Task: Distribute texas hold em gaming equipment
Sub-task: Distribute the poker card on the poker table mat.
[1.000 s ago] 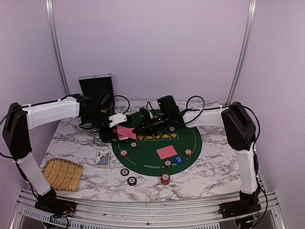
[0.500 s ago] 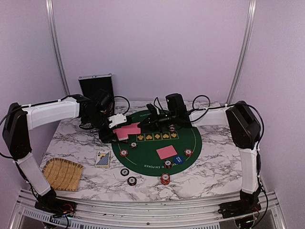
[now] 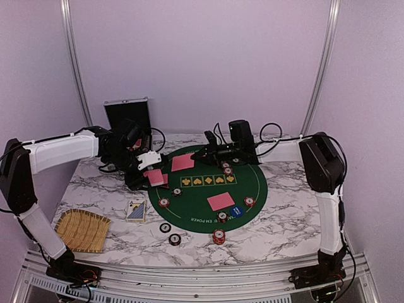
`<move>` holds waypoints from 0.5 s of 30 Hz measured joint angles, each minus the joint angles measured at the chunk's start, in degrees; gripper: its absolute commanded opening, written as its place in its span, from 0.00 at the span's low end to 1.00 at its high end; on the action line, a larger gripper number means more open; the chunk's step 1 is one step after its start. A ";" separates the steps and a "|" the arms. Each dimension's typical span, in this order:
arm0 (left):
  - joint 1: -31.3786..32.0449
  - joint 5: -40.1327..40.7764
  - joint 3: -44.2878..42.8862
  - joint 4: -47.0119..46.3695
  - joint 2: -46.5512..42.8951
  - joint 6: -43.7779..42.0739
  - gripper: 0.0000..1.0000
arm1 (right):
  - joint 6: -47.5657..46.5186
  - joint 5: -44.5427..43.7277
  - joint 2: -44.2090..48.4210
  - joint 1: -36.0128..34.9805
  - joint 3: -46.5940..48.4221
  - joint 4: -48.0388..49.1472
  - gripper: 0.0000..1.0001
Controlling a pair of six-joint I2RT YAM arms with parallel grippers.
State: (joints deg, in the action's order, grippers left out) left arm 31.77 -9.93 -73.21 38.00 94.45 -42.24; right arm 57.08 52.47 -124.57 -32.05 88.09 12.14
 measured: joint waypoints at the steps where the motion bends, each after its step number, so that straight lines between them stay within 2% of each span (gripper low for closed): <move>1: 0.00 -0.02 0.04 -0.02 -0.04 -0.09 0.00 | 0.15 -0.04 -1.44 -0.11 1.36 0.13 0.00; 9: 0.00 -0.04 0.13 0.04 -0.04 -0.20 0.00 | 0.44 -1.57 -15.19 -2.64 17.42 -1.53 0.00; 15: 0.00 -0.04 0.13 0.07 -0.09 -0.17 0.00 | 1.88 -2.75 -22.18 -5.20 26.23 -2.73 0.00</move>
State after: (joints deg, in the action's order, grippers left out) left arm 31.77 -9.98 -73.08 38.06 94.37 -42.41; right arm 58.96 49.71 -146.76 -37.26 114.32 9.41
